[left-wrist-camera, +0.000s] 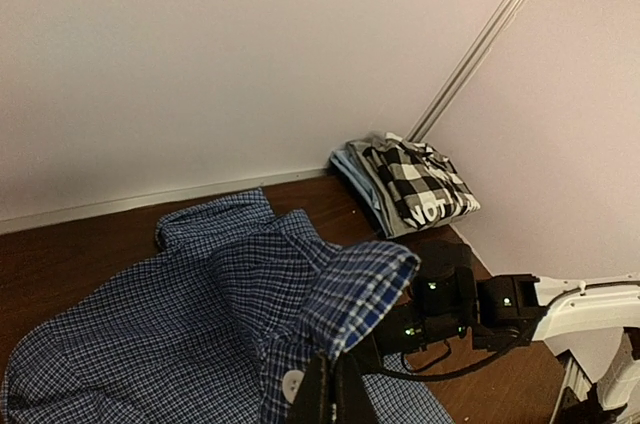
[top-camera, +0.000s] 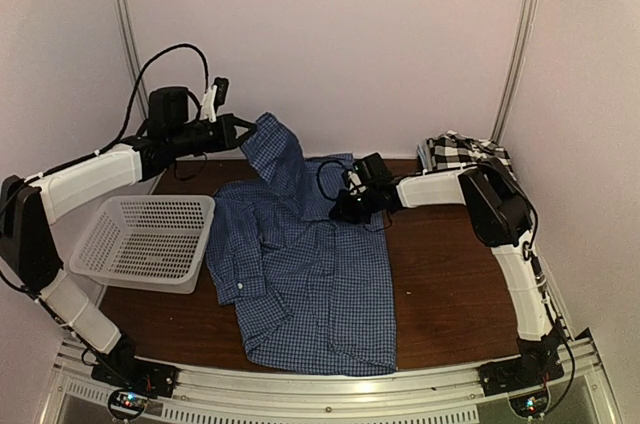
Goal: Fold and stack the long sleeve shirts
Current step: Smooth out the 1/3-folded shirt at the center of the board.
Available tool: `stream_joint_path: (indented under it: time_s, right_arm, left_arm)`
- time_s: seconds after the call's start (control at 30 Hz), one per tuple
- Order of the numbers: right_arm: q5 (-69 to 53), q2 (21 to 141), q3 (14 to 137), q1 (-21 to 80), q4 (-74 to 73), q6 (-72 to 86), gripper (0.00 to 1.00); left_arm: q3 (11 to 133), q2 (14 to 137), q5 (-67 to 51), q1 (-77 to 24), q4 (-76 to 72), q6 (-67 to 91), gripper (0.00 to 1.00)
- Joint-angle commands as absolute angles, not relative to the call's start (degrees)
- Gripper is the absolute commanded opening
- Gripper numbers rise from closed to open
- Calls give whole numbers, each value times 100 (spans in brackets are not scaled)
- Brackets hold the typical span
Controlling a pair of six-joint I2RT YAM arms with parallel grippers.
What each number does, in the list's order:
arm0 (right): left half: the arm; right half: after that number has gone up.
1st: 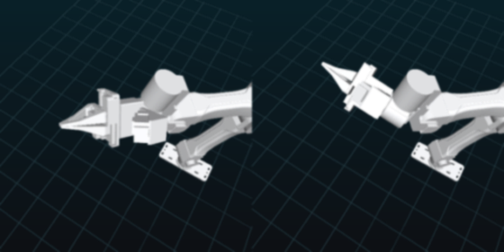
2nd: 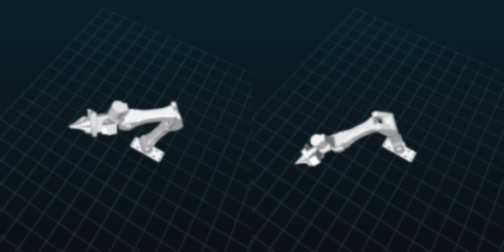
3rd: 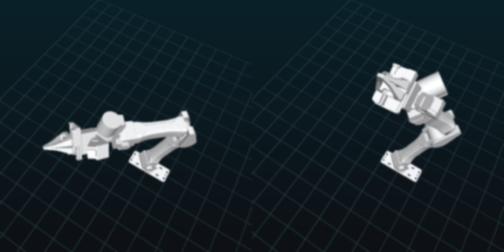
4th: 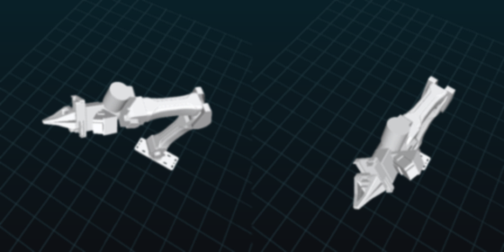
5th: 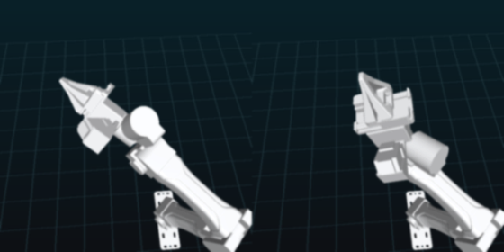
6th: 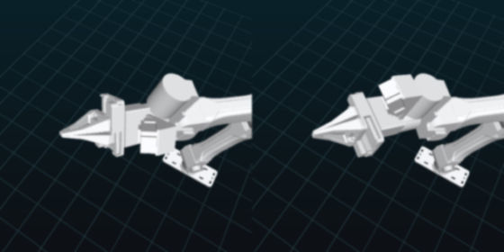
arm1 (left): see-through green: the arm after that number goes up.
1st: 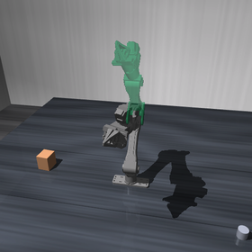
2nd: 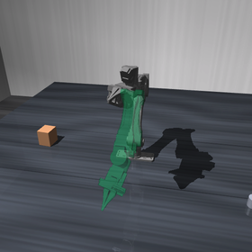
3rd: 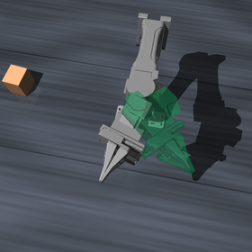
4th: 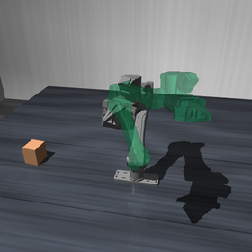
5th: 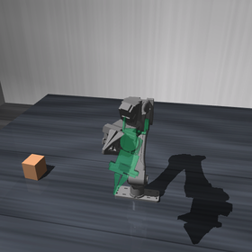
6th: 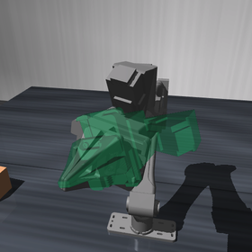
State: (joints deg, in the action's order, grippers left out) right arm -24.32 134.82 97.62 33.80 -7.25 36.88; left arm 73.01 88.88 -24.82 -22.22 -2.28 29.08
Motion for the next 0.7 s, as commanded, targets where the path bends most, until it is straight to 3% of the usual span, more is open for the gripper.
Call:
stream_joint_path:
  time_s: [0.0,0.17,0.3,0.67]
  right_arm:
    - [-2286,13771,9966,3479,-804,3714,11]
    - [-2227,13720,9826,3465,-841,3679,16]
    - [-2377,13337,9738,3393,-715,3695,26]
    - [-2290,11418,9071,2653,-620,3840,42]
  left_arm:
    - [7474,8924,-2712,-2360,-413,2719,0]
    - [7475,8942,-2993,-2583,-413,2558,0]
    - [7433,8960,-3280,-2781,-428,2423,0]
    - [7583,9410,-3870,-3565,408,1775,0]
